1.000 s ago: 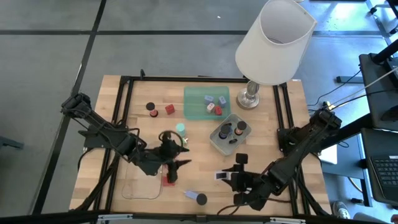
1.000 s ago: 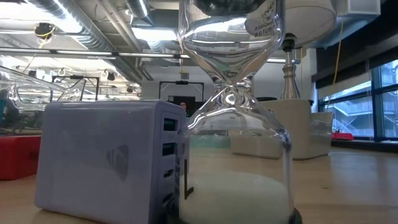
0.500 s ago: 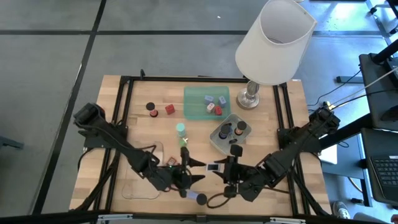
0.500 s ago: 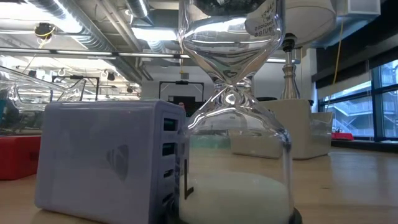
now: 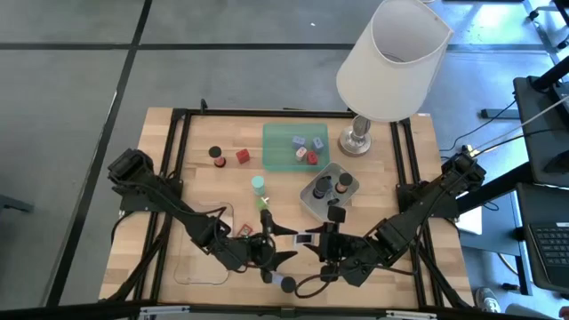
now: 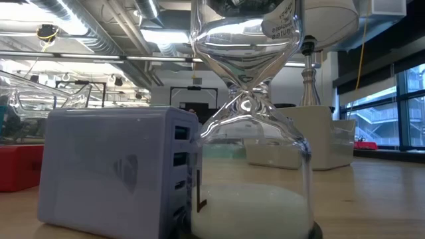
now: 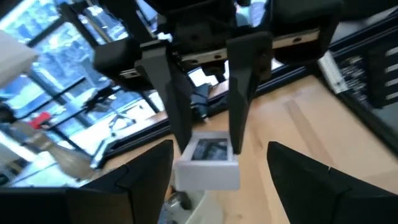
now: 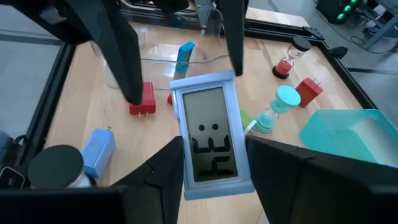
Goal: Pick & Place Office items
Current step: Put the white digital clock into the transparent bin
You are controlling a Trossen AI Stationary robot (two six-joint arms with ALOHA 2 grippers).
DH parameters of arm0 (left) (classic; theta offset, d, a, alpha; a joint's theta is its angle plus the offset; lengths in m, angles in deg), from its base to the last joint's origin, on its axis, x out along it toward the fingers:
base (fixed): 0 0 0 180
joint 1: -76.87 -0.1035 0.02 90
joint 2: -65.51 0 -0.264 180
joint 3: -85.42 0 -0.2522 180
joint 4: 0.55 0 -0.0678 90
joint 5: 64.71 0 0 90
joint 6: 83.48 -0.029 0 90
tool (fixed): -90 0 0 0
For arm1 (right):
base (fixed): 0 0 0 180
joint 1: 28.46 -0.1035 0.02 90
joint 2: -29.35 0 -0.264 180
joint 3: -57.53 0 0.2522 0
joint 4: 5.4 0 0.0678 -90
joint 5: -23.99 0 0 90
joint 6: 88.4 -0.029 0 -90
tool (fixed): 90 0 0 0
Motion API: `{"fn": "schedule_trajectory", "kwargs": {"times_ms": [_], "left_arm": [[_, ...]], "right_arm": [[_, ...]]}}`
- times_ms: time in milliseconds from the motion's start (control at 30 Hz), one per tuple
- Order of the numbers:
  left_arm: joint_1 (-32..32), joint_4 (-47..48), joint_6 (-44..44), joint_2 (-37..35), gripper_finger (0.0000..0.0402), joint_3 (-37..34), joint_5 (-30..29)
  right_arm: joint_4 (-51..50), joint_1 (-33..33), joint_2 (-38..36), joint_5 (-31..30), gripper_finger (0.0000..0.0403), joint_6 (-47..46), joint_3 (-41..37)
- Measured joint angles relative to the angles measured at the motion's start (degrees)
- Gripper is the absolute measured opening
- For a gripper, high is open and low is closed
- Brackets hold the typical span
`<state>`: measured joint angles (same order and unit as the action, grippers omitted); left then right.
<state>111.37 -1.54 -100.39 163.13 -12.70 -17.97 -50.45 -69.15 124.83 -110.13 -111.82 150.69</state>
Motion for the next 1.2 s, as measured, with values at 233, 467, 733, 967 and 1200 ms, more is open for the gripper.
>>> {"fn": "schedule_trajectory", "kwargs": {"times_ms": [233, 467, 733, 967, 1200], "left_arm": [[-1.7, 2.0, 3.3, 0.0, 0.0256, 0.0, 2.5], [-2.1, 2.0, 4.3, 0.0, 0.0247, 0.0, 4.7], [-2.1, 2.0, 4.4, 0.0, 0.0195, 0.0, 4.9], [-2.0, 2.0, 4.4, 0.0, 0.0154, 0.0, 3.8], [-2.0, 1.9, 6.0, 0.0, 0.0154, 0.0, 3.5]], "right_arm": [[0.1, 0.0, 0.0, 0.1, 0.0153, 1.1, 0.0], [0.1, 0.0, 0.0, 0.0, 0.0153, 1.6, 0.0], [0.1, 0.0, 0.0, 0.2, 0.0153, 1.6, 0.0], [0.3, 0.0, 0.0, 0.2, 0.0153, 1.8, 0.0], [0.4, 0.0, 0.0, 0.9, 0.0163, 1.8, 0.0]]}}
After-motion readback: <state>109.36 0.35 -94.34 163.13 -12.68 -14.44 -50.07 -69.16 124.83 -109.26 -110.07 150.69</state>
